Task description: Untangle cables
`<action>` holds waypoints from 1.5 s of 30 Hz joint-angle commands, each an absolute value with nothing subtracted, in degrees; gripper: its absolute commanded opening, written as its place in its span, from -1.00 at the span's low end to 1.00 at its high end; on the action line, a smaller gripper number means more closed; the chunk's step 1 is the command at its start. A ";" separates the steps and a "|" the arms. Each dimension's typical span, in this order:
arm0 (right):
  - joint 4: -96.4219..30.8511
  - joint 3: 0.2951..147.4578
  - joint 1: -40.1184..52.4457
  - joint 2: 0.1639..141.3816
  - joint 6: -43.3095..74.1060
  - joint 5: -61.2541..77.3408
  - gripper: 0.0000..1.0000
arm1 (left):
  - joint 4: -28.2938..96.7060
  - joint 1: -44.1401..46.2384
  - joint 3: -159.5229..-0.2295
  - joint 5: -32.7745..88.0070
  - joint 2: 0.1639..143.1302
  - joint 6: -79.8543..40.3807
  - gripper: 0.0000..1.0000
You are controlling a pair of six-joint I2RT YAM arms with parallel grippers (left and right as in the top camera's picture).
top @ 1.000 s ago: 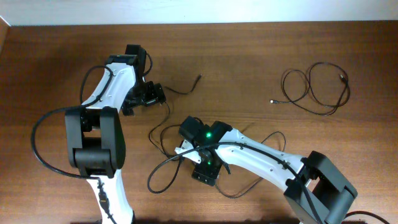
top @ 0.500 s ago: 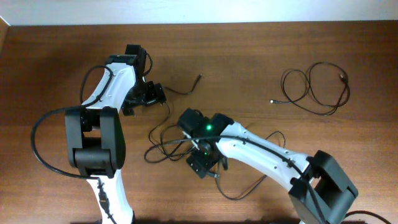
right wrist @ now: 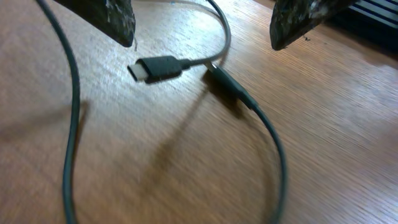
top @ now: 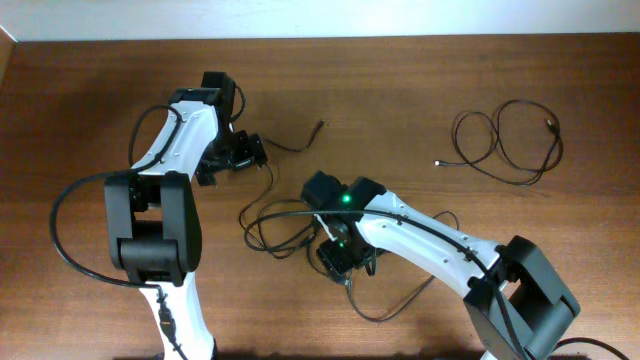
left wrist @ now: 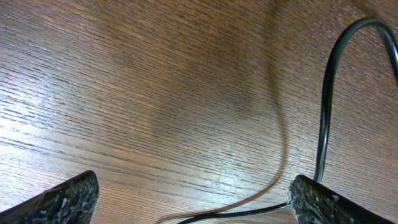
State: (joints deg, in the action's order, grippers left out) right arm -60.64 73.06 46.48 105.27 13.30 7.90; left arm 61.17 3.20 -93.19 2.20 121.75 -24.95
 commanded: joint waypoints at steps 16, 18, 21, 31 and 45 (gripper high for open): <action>-50.06 68.66 46.52 105.38 17.02 10.15 -0.71 | 61.06 3.38 -92.77 2.83 121.82 -25.47 0.98; -49.95 68.47 46.52 105.38 17.02 10.15 -0.77 | 61.06 3.38 -92.77 2.83 121.82 -25.47 0.99; -47.24 68.45 46.52 105.38 16.47 11.29 -0.92 | 61.06 3.38 -92.77 2.81 121.82 -25.47 0.99; -43.38 66.94 46.59 105.38 11.35 19.27 -0.86 | 61.04 3.38 -92.77 2.83 121.82 -25.50 0.99; -36.56 64.40 51.48 105.49 11.38 14.31 -0.30 | 61.04 3.38 -92.77 2.83 121.82 -25.47 0.98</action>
